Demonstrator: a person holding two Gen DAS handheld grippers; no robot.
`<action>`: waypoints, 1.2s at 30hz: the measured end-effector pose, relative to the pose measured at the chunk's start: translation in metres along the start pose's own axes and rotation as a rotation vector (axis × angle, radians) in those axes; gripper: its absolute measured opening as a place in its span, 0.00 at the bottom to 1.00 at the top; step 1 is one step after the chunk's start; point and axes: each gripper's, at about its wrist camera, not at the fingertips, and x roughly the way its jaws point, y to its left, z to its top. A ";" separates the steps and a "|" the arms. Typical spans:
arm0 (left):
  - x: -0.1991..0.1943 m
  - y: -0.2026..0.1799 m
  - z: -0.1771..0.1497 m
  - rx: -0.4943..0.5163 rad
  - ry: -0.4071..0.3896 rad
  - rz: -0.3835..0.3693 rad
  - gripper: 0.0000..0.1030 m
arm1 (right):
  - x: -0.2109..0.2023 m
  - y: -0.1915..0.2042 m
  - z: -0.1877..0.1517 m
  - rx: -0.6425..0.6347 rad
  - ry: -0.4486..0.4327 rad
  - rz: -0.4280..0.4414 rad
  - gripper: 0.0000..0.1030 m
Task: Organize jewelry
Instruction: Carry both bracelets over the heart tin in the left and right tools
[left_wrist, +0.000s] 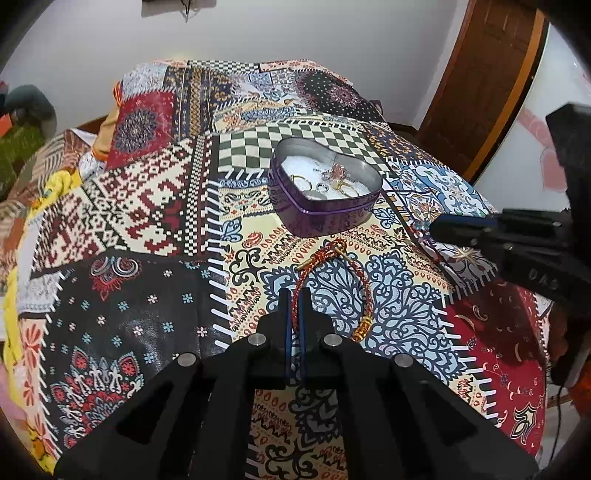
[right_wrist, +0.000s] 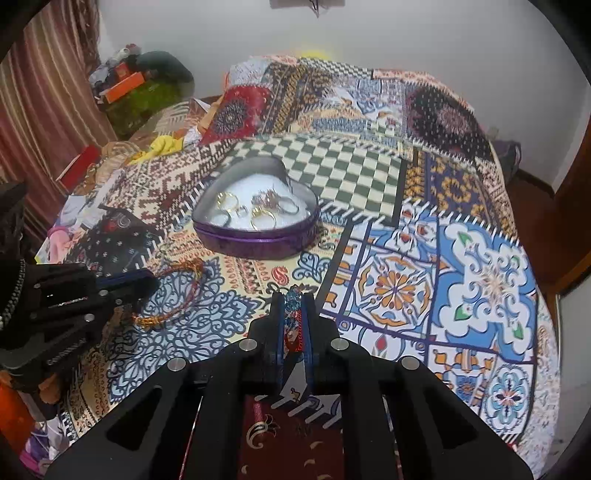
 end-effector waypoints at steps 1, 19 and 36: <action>-0.004 -0.002 0.000 0.006 -0.012 0.006 0.01 | -0.003 0.000 0.001 0.000 -0.008 0.001 0.07; -0.056 -0.004 0.039 0.023 -0.192 0.035 0.01 | -0.058 0.000 0.030 -0.001 -0.183 0.017 0.07; -0.028 0.003 0.073 0.024 -0.199 0.065 0.01 | -0.051 0.010 0.066 -0.038 -0.247 0.074 0.07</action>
